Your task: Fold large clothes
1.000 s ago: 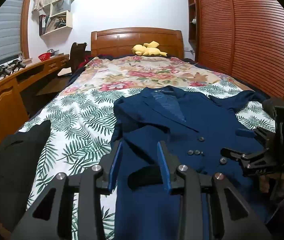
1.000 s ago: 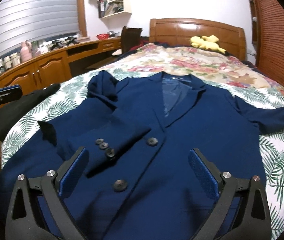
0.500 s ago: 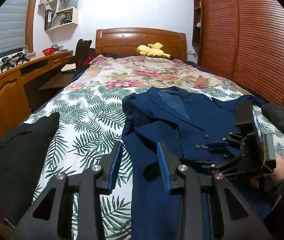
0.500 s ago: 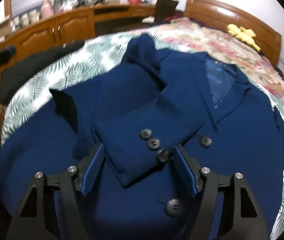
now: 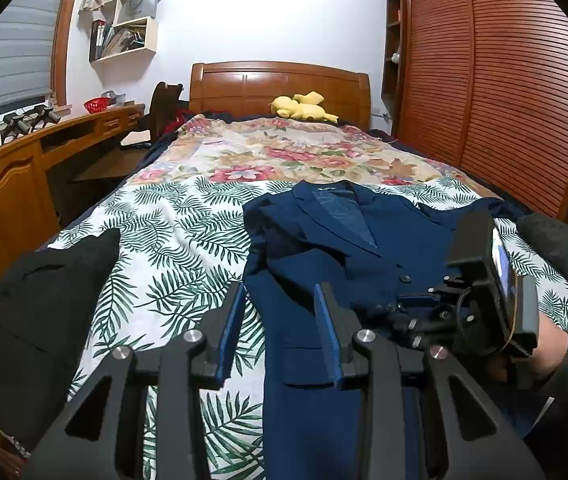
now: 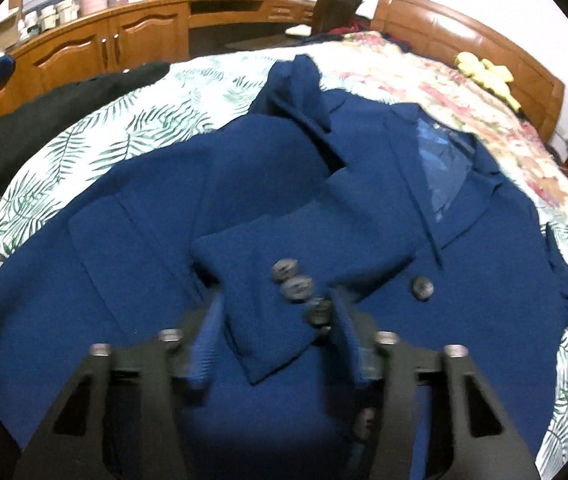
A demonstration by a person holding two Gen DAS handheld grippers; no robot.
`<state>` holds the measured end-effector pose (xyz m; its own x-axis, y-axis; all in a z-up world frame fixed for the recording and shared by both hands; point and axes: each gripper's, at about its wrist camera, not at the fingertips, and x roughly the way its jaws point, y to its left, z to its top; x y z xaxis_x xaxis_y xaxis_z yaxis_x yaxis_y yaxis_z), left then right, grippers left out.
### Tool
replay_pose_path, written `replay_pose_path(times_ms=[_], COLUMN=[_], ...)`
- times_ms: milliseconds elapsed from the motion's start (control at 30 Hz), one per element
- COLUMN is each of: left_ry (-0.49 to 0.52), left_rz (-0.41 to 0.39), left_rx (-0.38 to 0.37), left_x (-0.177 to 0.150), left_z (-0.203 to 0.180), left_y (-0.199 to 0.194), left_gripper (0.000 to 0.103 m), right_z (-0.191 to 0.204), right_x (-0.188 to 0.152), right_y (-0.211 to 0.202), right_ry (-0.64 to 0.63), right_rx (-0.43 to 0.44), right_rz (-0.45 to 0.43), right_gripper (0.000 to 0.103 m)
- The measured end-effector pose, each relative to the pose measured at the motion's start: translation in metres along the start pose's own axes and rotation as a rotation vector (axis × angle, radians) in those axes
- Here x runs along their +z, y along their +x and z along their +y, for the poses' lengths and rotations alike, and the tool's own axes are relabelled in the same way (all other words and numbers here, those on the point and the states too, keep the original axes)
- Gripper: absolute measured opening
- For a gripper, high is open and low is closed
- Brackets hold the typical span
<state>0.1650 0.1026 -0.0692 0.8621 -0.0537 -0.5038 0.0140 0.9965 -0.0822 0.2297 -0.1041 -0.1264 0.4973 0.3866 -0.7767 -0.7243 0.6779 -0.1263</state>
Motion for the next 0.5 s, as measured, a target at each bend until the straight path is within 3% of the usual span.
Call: replay_pose_path(times_ms=[33, 100, 367, 500], left_ry=[-0.001, 0.000, 0.002, 0.001], left_rz=[0.001, 0.002, -0.010, -0.014], left_rx=[0.001, -0.001, -0.013, -0.019], left_x=[0.000, 0.000, 0.003, 0.004], left_z=[0.000, -0.001, -0.006, -0.008], left_y=[0.000, 0.001, 0.002, 0.002], left_gripper=[0.034, 0.034, 0.034, 0.034], right_z=[-0.004, -0.011, -0.048, -0.068], right_x=[0.001, 0.004, 0.031, 0.043], right_y=[-0.005, -0.012, -0.098, -0.140], right_ry=[0.014, 0.039, 0.099, 0.092], right_rx=[-0.002, -0.009, -0.088, -0.207], right_rz=[-0.022, -0.047, -0.287, -0.370], right_gripper=[0.013, 0.005, 0.002, 0.001])
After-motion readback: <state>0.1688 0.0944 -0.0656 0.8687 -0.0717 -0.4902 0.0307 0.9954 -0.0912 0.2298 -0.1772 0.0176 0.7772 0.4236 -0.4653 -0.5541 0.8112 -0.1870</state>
